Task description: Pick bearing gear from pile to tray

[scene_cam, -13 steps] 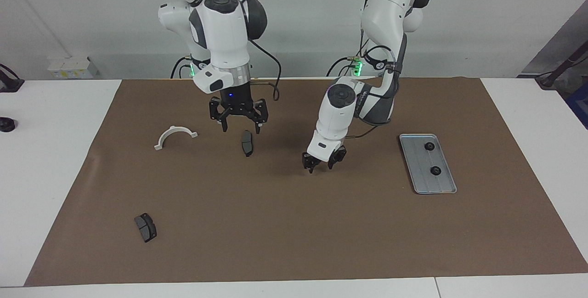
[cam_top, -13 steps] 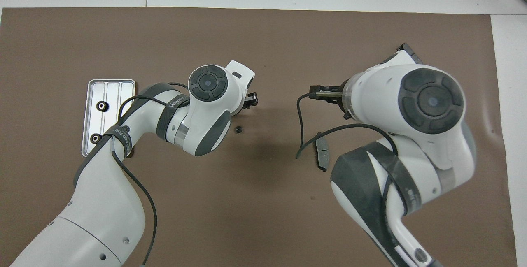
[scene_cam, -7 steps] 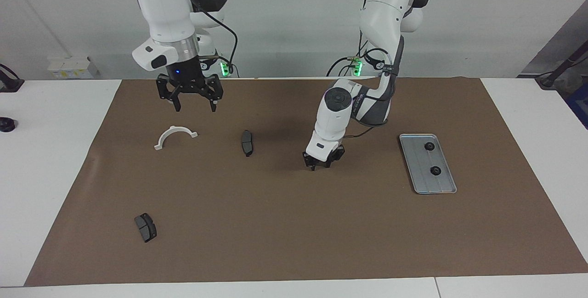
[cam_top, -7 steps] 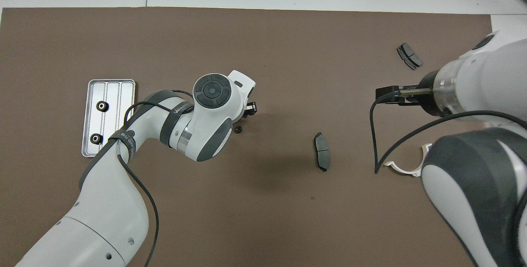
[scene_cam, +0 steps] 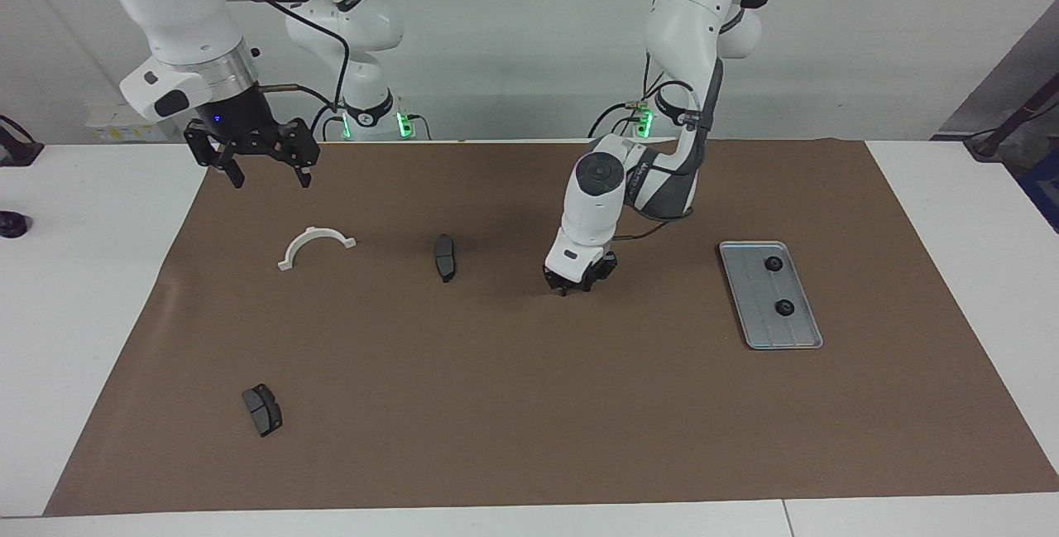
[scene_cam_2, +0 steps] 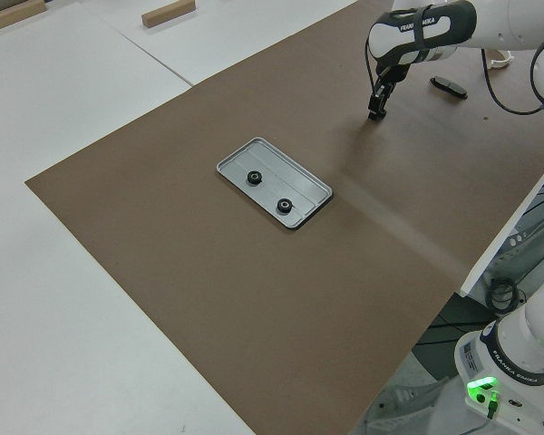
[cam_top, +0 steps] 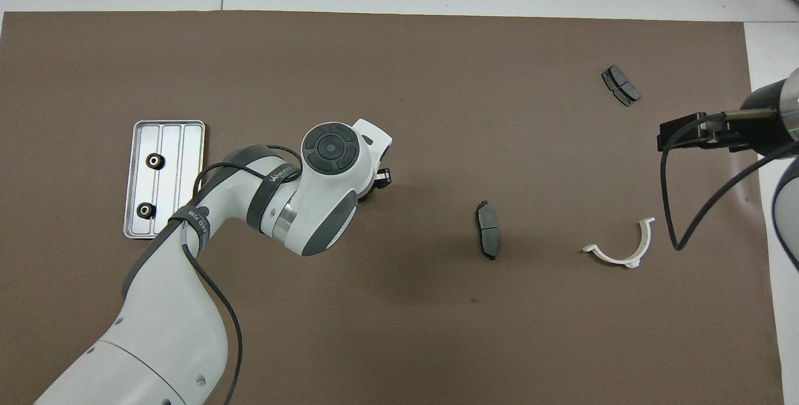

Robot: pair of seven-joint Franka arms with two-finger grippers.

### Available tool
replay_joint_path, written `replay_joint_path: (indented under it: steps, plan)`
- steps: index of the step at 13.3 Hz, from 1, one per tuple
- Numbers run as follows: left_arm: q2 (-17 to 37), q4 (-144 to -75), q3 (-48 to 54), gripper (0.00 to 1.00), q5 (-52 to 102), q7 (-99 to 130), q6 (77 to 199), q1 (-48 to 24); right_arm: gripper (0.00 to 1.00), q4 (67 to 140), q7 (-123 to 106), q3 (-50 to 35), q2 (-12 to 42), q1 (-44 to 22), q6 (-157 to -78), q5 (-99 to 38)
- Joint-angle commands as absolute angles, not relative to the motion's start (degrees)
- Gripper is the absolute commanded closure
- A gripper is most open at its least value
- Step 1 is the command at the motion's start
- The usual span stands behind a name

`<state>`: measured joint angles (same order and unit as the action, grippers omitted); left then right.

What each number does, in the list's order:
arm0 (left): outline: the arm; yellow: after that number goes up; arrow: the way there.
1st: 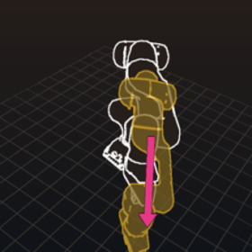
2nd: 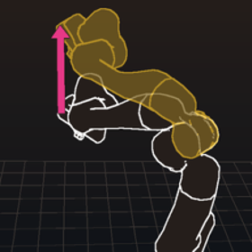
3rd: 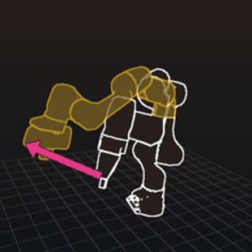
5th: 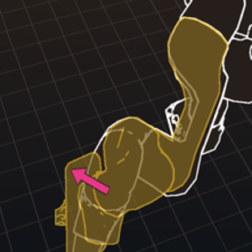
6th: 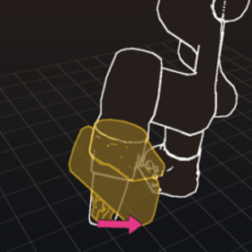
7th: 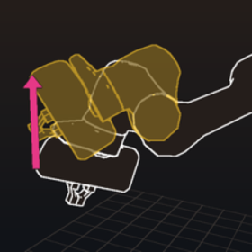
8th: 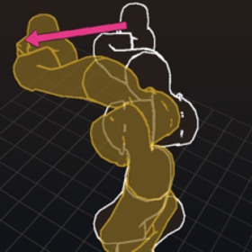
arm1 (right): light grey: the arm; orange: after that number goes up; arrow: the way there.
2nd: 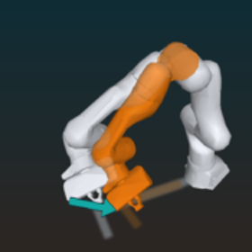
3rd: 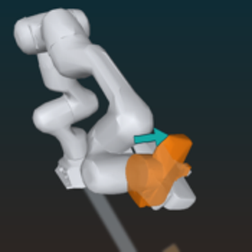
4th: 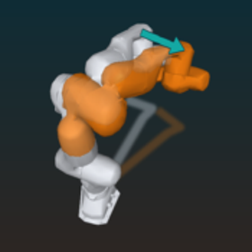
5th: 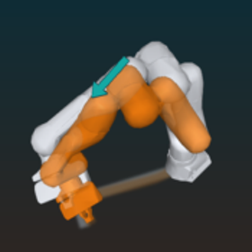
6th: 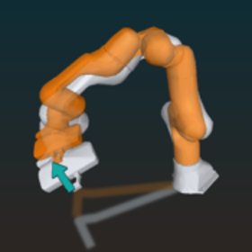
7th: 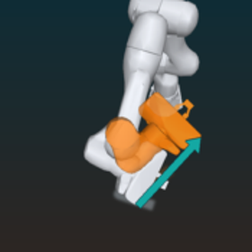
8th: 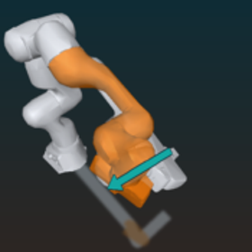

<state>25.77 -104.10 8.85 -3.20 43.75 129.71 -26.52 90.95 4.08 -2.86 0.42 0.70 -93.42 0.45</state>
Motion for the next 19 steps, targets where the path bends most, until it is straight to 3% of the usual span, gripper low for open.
replay_joint_path:
  steps: [1, 5, 9, 14, 19]
  plan:
    - [24.0, -106.3, 8.0, 0.49, -3.3, 45.3, 129.7, -28.0, 0.0, 89.5, 2.8, -2.4, 1.0, 0.3, -91.2, -1.0]
    - [23.9, -107.0, 8.1, 0.55, -3.2, 46.5, 130.0, -28.7, 0.0, 89.4, 3.2, -2.5, 1.1, -0.4, -92.0, -1.0]
    - [23.9, -107.0, 8.0, 0.72, -3.2, 46.4, 130.2, -28.4, 0.0, 89.6, 3.1, -2.5, 1.2, -0.7, -92.1, -1.0]
    - [24.0, -106.2, 7.8, 1.0, -3.2, 46.1, 129.6, -27.8, 0.0, 90.9, 3.1, -2.4, 0.6, 0.1, -91.6, -1.0]
    - [25.0, -98.4, 7.7, 1.0, -3.5, 43.9, 123.2, -18.9, 0.0, 90.9, 3.1, -2.5, 0.6, -0.2, -91.6, -1.0]
